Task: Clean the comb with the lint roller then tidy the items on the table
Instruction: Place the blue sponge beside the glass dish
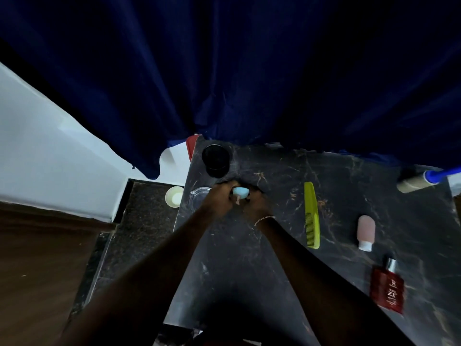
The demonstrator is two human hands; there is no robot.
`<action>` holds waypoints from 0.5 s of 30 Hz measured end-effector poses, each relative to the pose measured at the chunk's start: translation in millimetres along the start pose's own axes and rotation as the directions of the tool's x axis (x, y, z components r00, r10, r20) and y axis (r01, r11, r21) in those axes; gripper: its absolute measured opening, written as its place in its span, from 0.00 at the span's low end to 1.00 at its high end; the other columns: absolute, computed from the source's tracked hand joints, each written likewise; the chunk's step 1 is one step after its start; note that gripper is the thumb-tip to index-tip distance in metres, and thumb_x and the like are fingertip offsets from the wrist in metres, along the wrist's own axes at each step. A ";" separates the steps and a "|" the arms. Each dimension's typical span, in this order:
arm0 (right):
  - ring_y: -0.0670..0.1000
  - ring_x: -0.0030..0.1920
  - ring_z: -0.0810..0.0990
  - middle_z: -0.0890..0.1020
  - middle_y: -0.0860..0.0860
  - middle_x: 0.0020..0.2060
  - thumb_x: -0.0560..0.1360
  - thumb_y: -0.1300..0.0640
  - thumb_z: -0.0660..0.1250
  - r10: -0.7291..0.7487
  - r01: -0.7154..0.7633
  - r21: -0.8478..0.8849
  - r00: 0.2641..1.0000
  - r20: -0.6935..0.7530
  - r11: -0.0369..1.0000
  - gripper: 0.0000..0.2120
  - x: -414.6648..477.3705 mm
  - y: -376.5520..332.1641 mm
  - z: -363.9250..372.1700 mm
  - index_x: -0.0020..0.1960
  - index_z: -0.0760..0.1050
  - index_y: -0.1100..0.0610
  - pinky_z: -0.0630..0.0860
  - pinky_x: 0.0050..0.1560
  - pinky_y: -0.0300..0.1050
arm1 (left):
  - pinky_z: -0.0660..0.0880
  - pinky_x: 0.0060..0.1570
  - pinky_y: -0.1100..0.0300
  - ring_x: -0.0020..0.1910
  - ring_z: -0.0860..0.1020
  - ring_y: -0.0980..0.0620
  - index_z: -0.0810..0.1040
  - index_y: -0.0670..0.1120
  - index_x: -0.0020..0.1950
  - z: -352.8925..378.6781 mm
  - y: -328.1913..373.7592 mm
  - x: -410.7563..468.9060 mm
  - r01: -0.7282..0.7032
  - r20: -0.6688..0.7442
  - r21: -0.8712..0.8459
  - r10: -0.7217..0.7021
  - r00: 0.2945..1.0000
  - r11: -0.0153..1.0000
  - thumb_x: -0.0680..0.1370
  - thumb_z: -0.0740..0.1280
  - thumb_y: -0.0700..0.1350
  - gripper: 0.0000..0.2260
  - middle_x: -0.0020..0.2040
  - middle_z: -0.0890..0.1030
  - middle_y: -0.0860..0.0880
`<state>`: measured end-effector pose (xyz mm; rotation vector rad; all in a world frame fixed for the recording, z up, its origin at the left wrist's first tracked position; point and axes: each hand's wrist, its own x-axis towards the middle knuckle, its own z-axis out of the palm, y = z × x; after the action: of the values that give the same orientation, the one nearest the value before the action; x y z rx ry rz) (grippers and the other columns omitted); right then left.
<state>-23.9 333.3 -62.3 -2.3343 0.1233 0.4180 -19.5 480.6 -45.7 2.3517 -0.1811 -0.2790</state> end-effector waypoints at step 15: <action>0.57 0.54 0.83 0.83 0.55 0.55 0.69 0.45 0.74 -0.015 0.015 0.009 1.000 -0.002 1.000 0.23 14.1 16.9 11.6 0.61 0.78 0.54 0.79 0.55 0.53 | 0.78 0.47 0.50 0.47 0.82 0.47 0.79 0.45 0.51 0.7 -2.2 3.6 0.012 0.040 -0.018 -0.011 0.999 1.000 0.74 0.73 0.46 0.08 0.47 0.85 0.47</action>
<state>-17.3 329.9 -86.0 -2.3253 0.1087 0.4076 -16.1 480.9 -48.3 2.3308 -0.1837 -0.3316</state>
